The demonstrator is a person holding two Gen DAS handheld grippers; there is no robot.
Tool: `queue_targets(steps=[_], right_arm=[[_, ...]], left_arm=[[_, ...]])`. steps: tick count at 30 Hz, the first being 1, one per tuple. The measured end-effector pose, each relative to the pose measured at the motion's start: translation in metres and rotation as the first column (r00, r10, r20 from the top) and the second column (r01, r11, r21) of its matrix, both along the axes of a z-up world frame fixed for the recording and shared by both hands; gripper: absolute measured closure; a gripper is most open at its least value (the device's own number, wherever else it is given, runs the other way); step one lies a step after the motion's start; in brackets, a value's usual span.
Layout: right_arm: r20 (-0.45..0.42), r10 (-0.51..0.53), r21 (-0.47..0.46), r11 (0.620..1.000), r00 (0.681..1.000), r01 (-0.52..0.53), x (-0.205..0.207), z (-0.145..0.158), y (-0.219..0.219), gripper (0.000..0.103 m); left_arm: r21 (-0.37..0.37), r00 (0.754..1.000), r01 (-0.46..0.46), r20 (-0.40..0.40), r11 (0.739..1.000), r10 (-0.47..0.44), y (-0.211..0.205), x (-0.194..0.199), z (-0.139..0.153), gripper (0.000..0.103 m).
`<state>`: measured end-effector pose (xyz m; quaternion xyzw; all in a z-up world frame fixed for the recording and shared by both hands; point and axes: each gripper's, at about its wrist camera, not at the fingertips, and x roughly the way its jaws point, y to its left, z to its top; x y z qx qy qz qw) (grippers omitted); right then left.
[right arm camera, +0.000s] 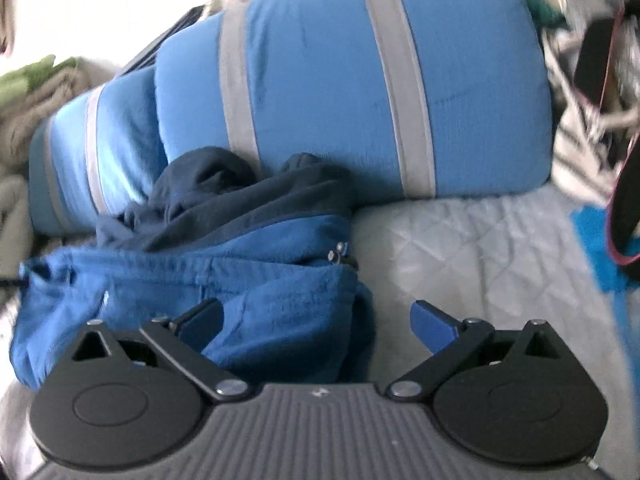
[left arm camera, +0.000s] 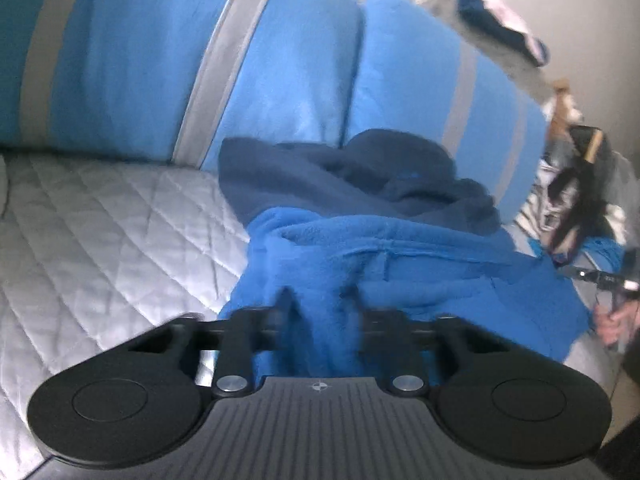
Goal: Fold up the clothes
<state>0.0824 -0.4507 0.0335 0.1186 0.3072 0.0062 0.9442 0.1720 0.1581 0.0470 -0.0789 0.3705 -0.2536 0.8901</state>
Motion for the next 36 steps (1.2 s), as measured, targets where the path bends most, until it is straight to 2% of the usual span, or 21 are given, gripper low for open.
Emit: queue_targets(steps=[1,2,4,7,8,9,10,11,12,13,14,18,22,26,33,36], right_arm=[[-0.005,-0.023,0.013,1.0,1.0,0.024,0.005,-0.002,-0.001,0.056],[-0.009,-0.047,0.026,0.999,0.999,0.047,0.01,-0.005,-0.002,0.089],[-0.02,-0.093,0.051,0.994,0.995,0.094,0.02,-0.01,-0.004,0.09],[-0.038,-0.162,0.087,0.982,0.986,0.165,0.035,-0.017,-0.006,0.091],[-0.047,-0.174,0.082,0.981,0.984,0.177,0.038,-0.019,-0.006,0.085],[-0.057,-0.175,0.059,0.982,0.983,0.178,0.04,-0.02,-0.004,0.072],[-0.063,-0.177,0.031,0.983,0.982,0.18,0.04,-0.019,-0.001,0.06],[-0.065,-0.175,0.008,0.984,0.982,0.176,0.04,-0.017,0.002,0.04],[-0.066,-0.172,0.004,0.985,0.983,0.172,0.037,-0.014,0.003,0.028],[-0.064,-0.173,0.009,0.985,0.983,0.174,0.033,-0.01,0.003,0.007],[-0.049,-0.17,0.023,0.985,0.984,0.171,0.027,-0.006,0.003,0.001],[-0.019,-0.172,0.061,0.983,0.985,0.172,-0.001,0.009,-0.001,0.0],[-0.001,-0.18,0.024,0.983,0.984,0.18,-0.032,0.018,-0.003,0.0],[-0.034,-0.169,-0.015,0.986,0.985,0.168,-0.061,0.013,-0.001,0.0],[-0.095,-0.13,0.045,0.99,0.987,0.135,-0.106,-0.002,0.01,0.0],[-0.123,-0.12,0.127,0.983,0.985,0.136,-0.12,-0.01,0.011,0.0]], left_arm=[[0.017,1.0,-0.013,0.003,1.0,0.013,-0.004,0.002,-0.001,0.083],[0.032,1.0,-0.024,0.018,0.999,0.024,-0.007,0.002,-0.001,0.083],[0.036,0.998,-0.054,0.035,0.998,0.052,-0.01,0.005,-0.002,0.084],[0.021,0.995,-0.097,0.0,0.995,0.097,-0.007,0.014,-0.009,0.083],[0.041,0.994,-0.107,-0.008,0.993,0.108,-0.009,0.015,-0.011,0.079],[0.061,0.993,-0.117,-0.016,0.991,0.118,-0.011,0.016,-0.014,0.076],[0.082,0.991,-0.127,-0.021,0.988,0.129,-0.013,0.017,-0.016,0.067],[0.107,0.99,-0.141,-0.014,0.984,0.143,-0.015,0.016,-0.016,0.057],[0.124,0.988,-0.153,-0.014,0.98,0.156,-0.015,0.016,-0.015,0.046],[0.132,0.985,-0.166,-0.014,0.977,0.169,-0.014,0.015,-0.014,0.042],[0.125,0.984,-0.176,-0.017,0.976,0.179,-0.011,0.013,-0.011,0.036],[0.062,0.973,-0.22,-0.056,0.974,0.223,0.008,0.0,0.002,0.03],[0.05,0.967,-0.249,-0.037,0.967,0.251,0.016,-0.023,0.018,0.029],[0.01,0.964,-0.263,-0.045,0.965,0.263,0.023,-0.048,0.028,0.028],[-0.068,0.957,-0.284,-0.071,0.956,0.28,0.03,-0.098,0.031,0.028],[-0.12,0.952,-0.3,-0.1,0.946,0.289,0.035,-0.116,0.027,0.028]])
